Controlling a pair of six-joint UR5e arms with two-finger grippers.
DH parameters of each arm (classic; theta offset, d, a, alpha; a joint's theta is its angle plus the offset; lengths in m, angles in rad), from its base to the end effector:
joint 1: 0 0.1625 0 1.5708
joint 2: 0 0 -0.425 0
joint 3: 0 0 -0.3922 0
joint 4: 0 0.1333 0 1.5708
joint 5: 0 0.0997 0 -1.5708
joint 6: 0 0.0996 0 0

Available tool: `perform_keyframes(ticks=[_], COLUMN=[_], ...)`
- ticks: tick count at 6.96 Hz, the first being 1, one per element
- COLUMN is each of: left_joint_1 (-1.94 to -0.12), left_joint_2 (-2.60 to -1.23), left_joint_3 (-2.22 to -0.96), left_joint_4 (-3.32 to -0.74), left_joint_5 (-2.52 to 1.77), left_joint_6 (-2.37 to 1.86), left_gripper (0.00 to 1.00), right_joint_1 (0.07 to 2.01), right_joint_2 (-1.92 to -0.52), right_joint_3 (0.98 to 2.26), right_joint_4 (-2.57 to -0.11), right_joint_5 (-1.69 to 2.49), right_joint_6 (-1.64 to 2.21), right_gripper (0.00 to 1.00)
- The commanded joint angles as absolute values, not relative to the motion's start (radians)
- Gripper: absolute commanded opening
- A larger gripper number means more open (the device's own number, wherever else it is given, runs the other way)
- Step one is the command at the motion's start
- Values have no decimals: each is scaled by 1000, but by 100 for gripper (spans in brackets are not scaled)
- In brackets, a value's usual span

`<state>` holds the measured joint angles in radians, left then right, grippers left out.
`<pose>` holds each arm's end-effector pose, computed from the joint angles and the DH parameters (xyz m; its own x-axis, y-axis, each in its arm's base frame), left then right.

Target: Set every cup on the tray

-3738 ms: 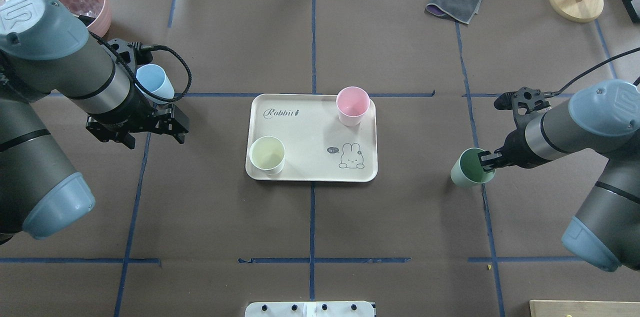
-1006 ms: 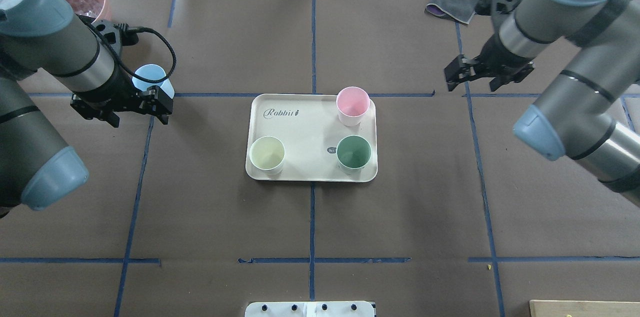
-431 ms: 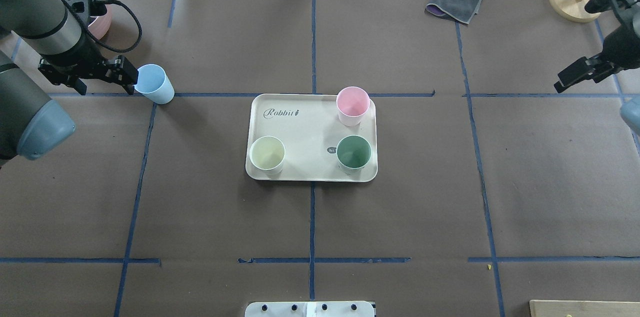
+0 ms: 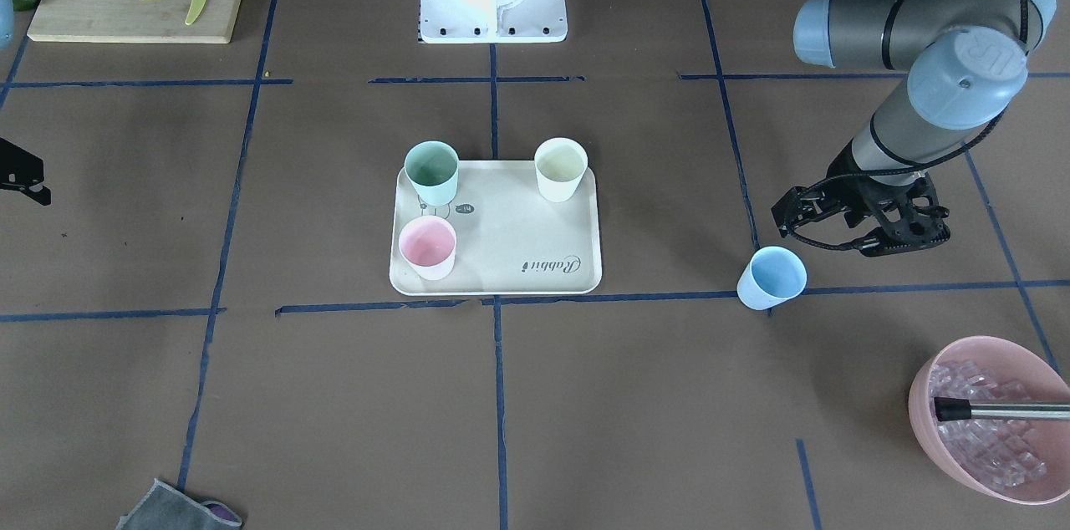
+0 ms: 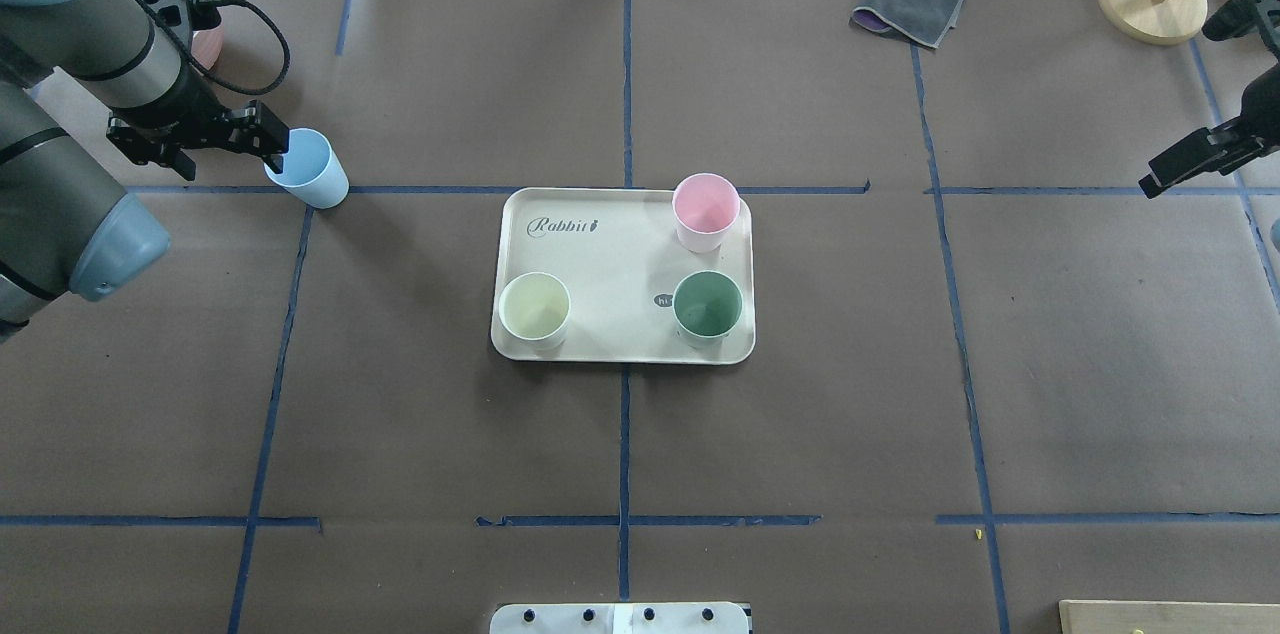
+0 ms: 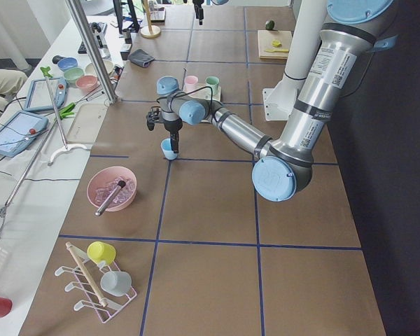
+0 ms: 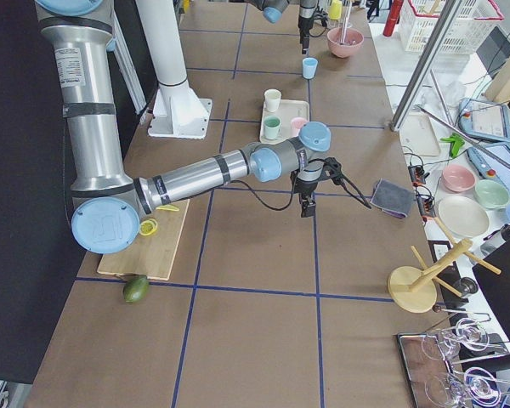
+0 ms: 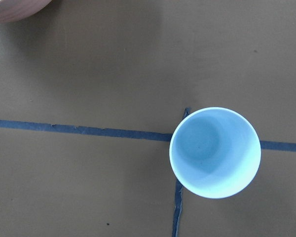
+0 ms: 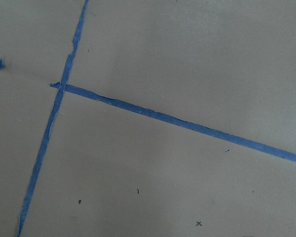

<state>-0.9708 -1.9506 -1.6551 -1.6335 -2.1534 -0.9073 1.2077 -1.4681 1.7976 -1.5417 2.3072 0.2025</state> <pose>0.2945 -0.5695 0.4034 0.7128 -0.1311 -0.6890 0.1193 0.9907 -0.0650 -0.1276 -0.5227 0.4925 0.6633 -0.2976 0.6866 0.2033 0.9547 0.2173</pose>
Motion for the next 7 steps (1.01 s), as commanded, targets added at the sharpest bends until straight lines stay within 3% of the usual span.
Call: perform_keyframes(ticks=[1, 3, 4, 5, 6, 7], left_joint_1=[-979, -976, -970, -966, -948, -946], left_joint_2=[-1954, -1970, -1970, -1971, -1973, -1974], left_joint_3=[-1570, -1525, -1523, -1522, -1522, -1520], left_joint_4=[-1725, -1799, -1807, -1809, -1809, -1809], left_joint_5=[-2152, -2152, -2152, -2152, -2151, -2151], left_joint_6=[-942, -991, -996, -1026, -1037, -1035], left_gripper=[99, 99, 89, 48, 27, 15], right_joint_1=[1209, 1207, 1207, 1207, 1207, 1207], right_joint_2=[-1470, -1468, -1468, -1468, -1468, -1468], right_joint_3=[1798, 1795, 1795, 1796, 1795, 1793], right_joint_4=[-1540, -1540, -1540, -1540, -1540, -1540], right_joint_5=[2307, 2306, 2306, 2307, 2307, 2307], right_joint_6=[201, 202, 202, 204, 203, 202], right_gripper=[100, 100, 100, 100, 100, 100])
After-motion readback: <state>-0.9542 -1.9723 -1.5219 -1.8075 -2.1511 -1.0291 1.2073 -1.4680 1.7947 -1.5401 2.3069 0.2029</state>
